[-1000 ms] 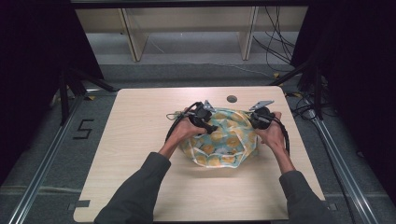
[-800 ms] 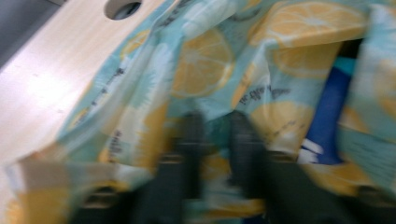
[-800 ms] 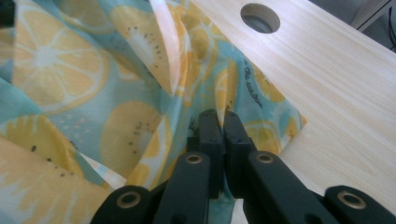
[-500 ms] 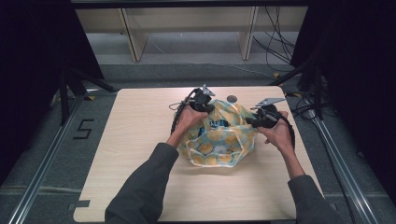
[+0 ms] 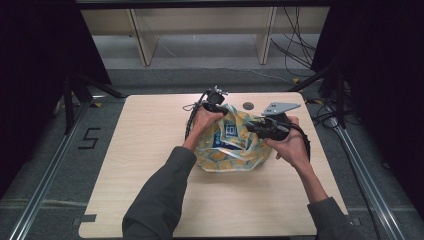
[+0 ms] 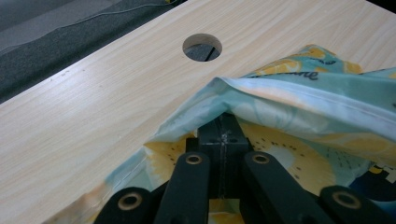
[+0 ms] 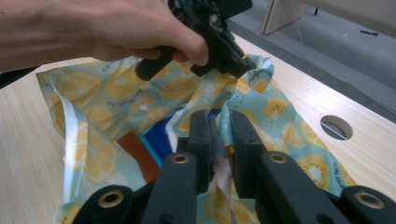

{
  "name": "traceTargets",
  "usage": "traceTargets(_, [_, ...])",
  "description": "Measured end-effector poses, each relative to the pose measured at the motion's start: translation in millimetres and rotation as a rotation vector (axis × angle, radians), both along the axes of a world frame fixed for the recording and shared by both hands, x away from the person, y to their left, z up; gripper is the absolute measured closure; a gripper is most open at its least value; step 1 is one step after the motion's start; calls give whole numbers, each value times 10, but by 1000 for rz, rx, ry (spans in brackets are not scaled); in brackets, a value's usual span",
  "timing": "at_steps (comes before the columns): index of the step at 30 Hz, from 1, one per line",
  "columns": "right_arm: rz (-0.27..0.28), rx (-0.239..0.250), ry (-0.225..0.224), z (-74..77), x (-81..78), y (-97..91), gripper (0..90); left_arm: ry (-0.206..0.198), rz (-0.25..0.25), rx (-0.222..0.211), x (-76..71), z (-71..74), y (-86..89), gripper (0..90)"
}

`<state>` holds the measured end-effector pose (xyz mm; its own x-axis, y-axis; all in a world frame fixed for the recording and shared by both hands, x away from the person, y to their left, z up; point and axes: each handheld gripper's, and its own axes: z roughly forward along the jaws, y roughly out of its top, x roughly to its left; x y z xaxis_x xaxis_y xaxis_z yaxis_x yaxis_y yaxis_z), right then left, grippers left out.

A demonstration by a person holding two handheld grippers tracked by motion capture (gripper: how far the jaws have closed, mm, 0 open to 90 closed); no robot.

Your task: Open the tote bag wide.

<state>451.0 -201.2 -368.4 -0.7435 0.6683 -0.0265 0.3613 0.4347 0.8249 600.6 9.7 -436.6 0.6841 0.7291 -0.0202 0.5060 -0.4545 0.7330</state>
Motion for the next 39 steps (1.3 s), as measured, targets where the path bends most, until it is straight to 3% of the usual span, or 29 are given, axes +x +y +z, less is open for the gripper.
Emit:
traceTargets(3, [-36, 2, 27, 53, 2, -26, 769, 20, 17, -15, 23, -31, 44, 895])
traceTargets(8, [-58, 95, -3, 215, -59, -230, 752, 46, 26, -36, 24, -71, 73, 895])
traceTargets(10, [-17, 123, -25, 272, -88, -231, 833, 42, 31, -38, 16, -74, 55, 895])
traceTargets(11, [3, 129, -7, 302, -127, -199, 866, 45, 26, -34, 18, -71, 48, 895])
traceTargets(12, [24, 117, -24, 308, -140, -143, 885, 47, 28, -35, 19, -70, 43, 895])
traceTargets(15, [52, -3, -3, 201, -102, 79, 900, 49, 34, -38, 20, -78, 41, 895])
traceTargets(17, [47, -122, 34, 35, -30, 200, 900, 57, 34, -43, 30, -71, 55, 895])
traceTargets(20, [87, -234, 139, -283, 47, 279, 900, 59, 40, -60, 41, -77, 78, 896])
traceTargets(23, [99, -298, 236, -570, -58, 260, 900, 62, 43, -66, 52, -85, 93, 895])
traceTargets(26, [127, -336, 281, -803, -220, 203, 900, 69, 49, -70, 53, -104, 82, 896])
traceTargets(30, [141, -343, 320, -1046, -389, 148, 900, 76, 58, -79, 54, -119, 72, 896])
traceTargets(33, [143, -354, 335, -1186, -428, 131, 900, 92, 71, -96, 63, -126, 76, 895])
traceTargets(35, [143, -333, 325, -1115, -439, 111, 900, 104, 72, -103, 59, -123, 89, 891])
traceTargets(37, [134, -262, 270, -928, -446, 94, 900, 111, 81, -130, 50, -102, 103, 877])
traceTargets(39, [119, -191, 205, -673, -423, 68, 900, 110, 70, -129, 22, -44, 117, 852])
